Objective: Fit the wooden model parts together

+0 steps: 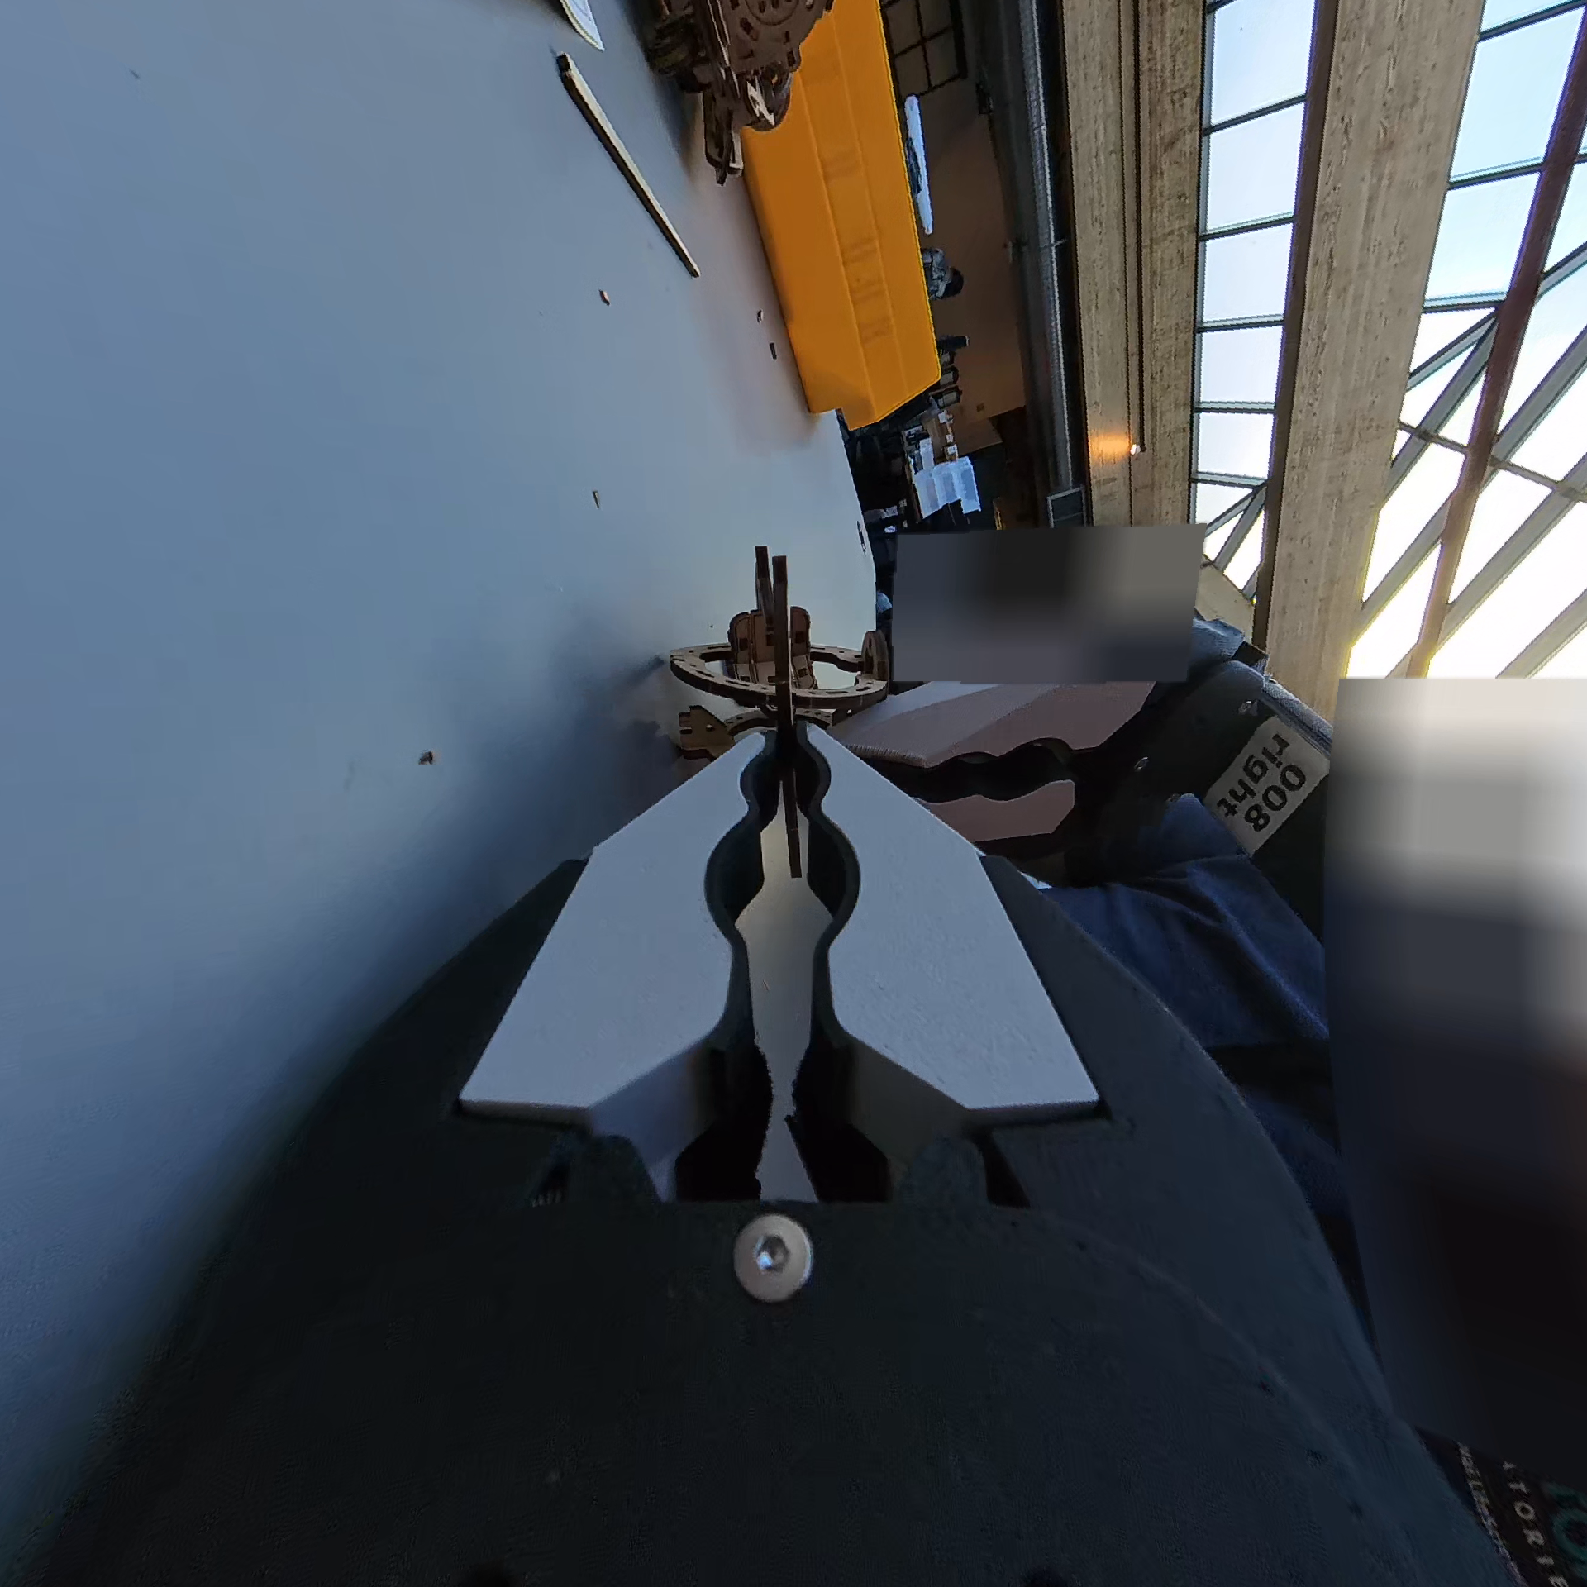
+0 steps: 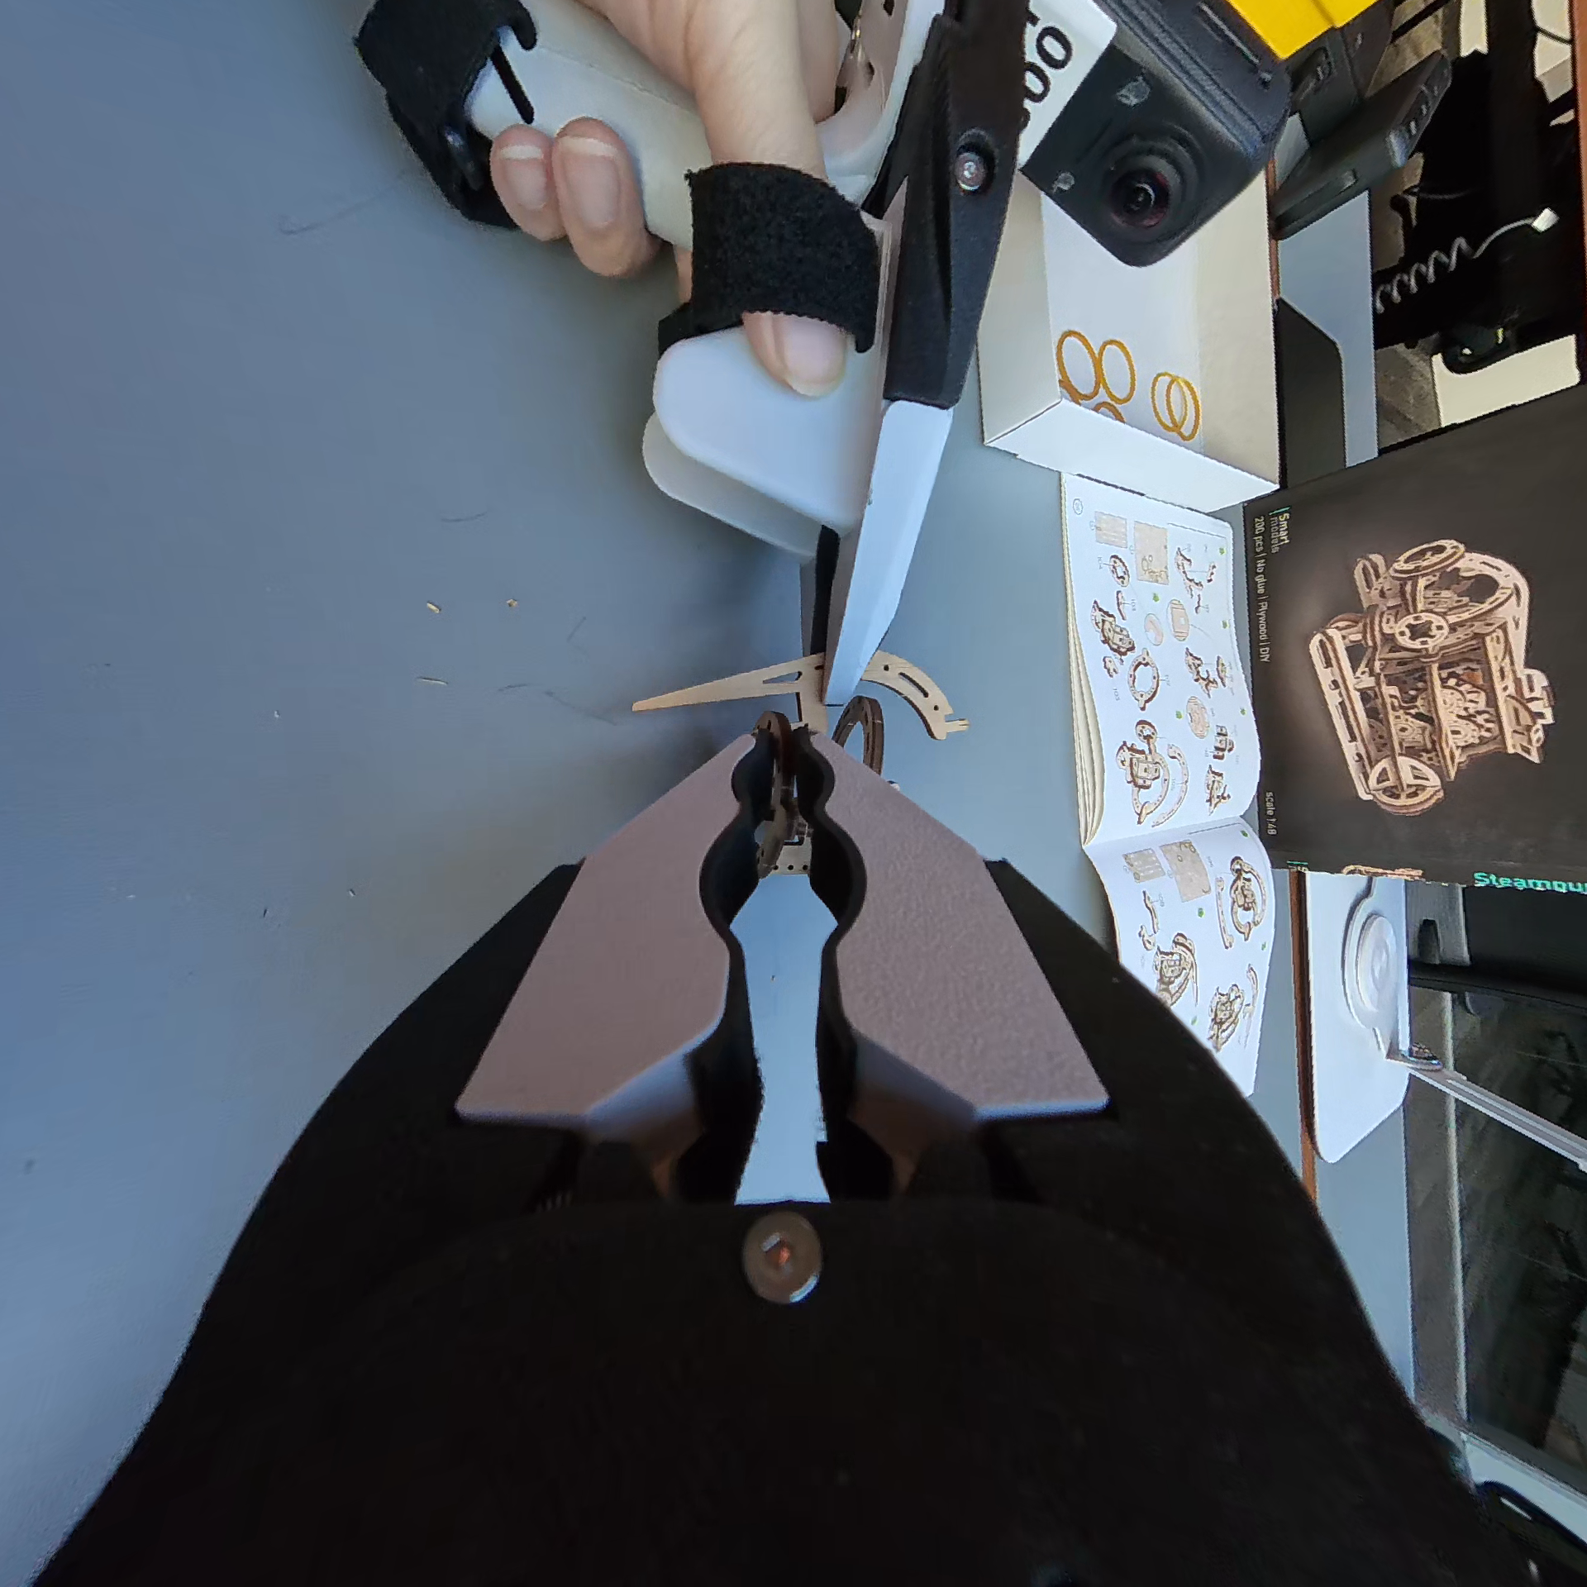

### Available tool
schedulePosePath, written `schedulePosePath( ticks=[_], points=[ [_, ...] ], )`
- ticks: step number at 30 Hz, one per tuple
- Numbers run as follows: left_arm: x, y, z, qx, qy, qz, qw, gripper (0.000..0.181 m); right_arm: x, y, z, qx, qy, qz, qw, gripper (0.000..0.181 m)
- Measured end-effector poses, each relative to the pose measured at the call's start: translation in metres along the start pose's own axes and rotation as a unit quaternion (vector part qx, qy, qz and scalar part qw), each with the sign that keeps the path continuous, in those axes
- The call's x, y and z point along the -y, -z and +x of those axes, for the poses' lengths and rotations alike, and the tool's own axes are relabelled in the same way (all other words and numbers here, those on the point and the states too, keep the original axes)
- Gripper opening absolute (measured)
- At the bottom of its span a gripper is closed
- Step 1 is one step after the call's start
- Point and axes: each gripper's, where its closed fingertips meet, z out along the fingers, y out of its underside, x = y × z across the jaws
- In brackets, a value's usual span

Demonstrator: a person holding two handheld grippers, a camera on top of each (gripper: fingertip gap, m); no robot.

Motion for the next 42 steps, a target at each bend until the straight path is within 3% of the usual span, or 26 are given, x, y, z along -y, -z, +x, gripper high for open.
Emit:
schedulePosePath(
  ticks=[25,42],
  points=[
    [-0.002,-0.001,-0.002,0.018,-0.013,-0.012,1.0,0.0,-0.002,-0.011,0.002,-0.048,0.022,-0.049,0.997,0.018],
    [-0.005,-0.005,0.0,0.016,-0.013,-0.015,1.0,0.0,-0.008,-0.01,-0.004,-0.039,0.025,-0.081,0.996,0.022]
  ],
)
